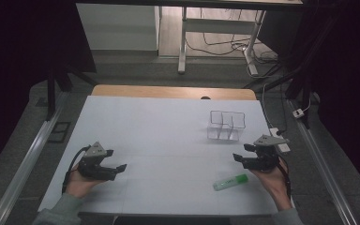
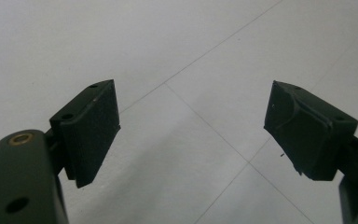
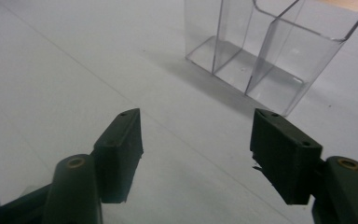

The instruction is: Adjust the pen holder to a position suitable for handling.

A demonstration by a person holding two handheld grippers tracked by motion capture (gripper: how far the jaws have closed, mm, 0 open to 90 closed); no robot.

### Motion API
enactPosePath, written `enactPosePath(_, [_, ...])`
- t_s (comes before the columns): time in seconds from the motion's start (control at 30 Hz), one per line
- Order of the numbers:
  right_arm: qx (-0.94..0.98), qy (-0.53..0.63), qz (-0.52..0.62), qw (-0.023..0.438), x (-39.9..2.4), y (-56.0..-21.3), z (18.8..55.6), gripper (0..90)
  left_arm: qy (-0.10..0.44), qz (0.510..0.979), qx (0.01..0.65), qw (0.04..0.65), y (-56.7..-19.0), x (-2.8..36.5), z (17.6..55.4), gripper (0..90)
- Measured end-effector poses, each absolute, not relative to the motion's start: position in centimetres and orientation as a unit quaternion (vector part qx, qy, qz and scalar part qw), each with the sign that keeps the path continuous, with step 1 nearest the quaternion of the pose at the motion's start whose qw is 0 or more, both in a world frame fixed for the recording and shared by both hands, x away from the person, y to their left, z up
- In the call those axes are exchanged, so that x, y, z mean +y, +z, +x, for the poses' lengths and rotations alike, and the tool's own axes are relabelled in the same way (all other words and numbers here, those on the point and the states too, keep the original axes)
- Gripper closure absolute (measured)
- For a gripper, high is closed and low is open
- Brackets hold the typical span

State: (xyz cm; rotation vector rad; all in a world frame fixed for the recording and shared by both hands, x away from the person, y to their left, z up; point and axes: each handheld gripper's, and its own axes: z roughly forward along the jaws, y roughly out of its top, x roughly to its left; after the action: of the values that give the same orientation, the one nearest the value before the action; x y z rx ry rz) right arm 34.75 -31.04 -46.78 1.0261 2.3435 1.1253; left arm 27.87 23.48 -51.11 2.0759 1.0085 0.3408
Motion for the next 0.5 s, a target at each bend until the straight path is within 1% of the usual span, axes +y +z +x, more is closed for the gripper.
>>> enactPosePath(0.13, [0.826,0.391,0.369,0.172,-31.0,-46.3,35.2,44.3,0.133,0.817,0.400,0.393,-51.2,23.6,27.8,17.5])
enactPosePath(0.17, [0.826,0.391,0.369,0.172,-31.0,-46.3,35.2,44.3,0.133,0.817,0.400,0.393,-51.2,23.6,27.8,17.5])
enactPosePath(0.2, [0.825,0.388,0.374,0.173,-31.2,-46.2,35.5,47.6,0.133,0.818,0.399,0.393,-51.2,23.6,27.8,17.5])
enactPosePath(0.27, [0.825,0.388,0.373,0.171,-31.2,-46.1,35.6,49.3,0.133,0.819,0.399,0.391,-51.2,23.5,27.9,17.5])
enactPosePath(0.37, [0.821,0.386,0.382,0.176,-31.3,-45.9,36.1,54.5,0.133,0.818,0.399,0.391,-51.2,23.5,27.9,17.4])
enactPosePath(0.43, [0.819,0.381,0.390,0.179,-31.5,-45.7,36.6,59.9,0.134,0.818,0.400,0.391,-51.2,23.6,27.8,17.4])
enactPosePath(0.47, [0.819,0.381,0.390,0.179,-31.5,-45.7,36.6,59.9,0.134,0.818,0.400,0.391,-51.2,23.6,27.8,17.4])
enactPosePath(0.5, [0.819,0.375,0.393,0.184,-31.5,-45.7,36.9,64.4,0.134,0.818,0.400,0.391,-51.2,23.6,27.8,17.4])
